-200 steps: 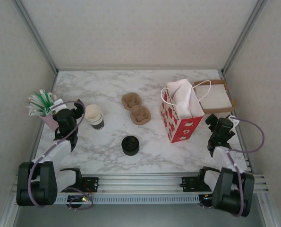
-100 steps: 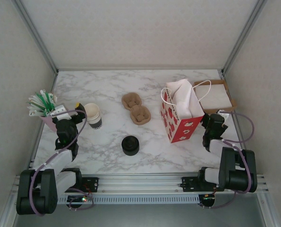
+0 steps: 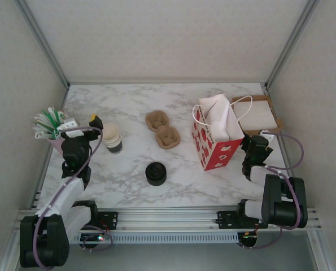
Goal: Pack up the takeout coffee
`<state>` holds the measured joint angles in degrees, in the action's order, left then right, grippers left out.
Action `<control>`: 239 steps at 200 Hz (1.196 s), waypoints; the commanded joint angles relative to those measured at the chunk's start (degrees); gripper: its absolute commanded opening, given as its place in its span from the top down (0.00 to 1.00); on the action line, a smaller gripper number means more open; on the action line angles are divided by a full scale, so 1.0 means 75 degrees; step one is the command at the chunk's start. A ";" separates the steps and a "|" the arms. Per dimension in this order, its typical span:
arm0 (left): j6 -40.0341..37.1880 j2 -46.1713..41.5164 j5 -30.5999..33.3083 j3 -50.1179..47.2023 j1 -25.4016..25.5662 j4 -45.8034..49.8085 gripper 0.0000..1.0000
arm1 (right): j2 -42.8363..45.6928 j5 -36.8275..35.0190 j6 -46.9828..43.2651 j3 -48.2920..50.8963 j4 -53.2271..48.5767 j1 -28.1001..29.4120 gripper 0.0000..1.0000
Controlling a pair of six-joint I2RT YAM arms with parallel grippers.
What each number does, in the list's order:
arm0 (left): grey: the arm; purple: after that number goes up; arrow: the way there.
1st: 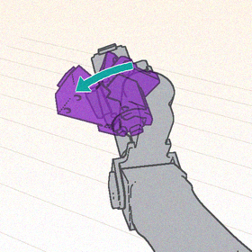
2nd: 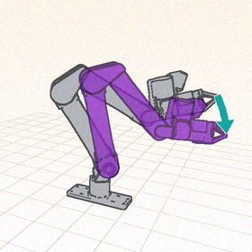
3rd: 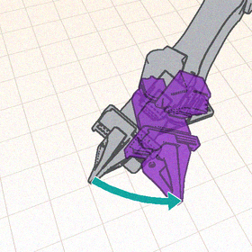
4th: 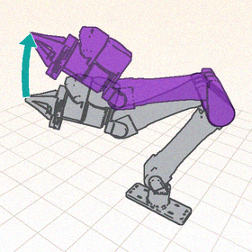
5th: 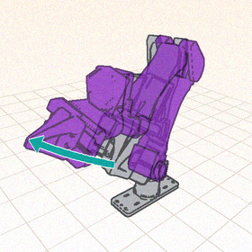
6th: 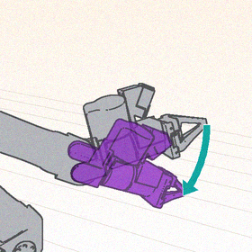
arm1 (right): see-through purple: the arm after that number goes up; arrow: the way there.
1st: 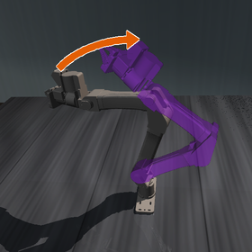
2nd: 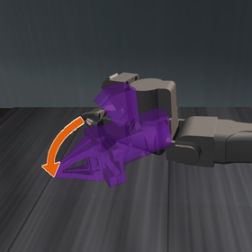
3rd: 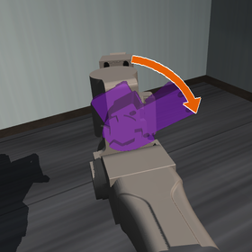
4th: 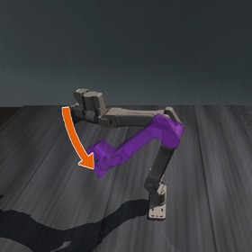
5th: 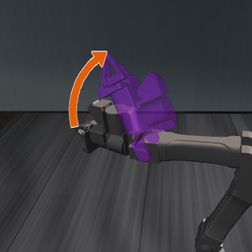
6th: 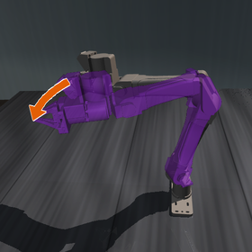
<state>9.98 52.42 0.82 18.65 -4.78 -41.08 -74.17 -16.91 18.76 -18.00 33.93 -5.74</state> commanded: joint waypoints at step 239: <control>0.0463 0.2409 0.0029 -0.1126 -0.0535 -0.1959 0.00 | -0.0855 -0.0095 -0.1150 -0.0304 0.1275 0.0893 0.01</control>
<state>14.76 68.40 4.05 8.91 -8.36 -47.83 -79.64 -16.73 13.08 -18.74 40.12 -0.10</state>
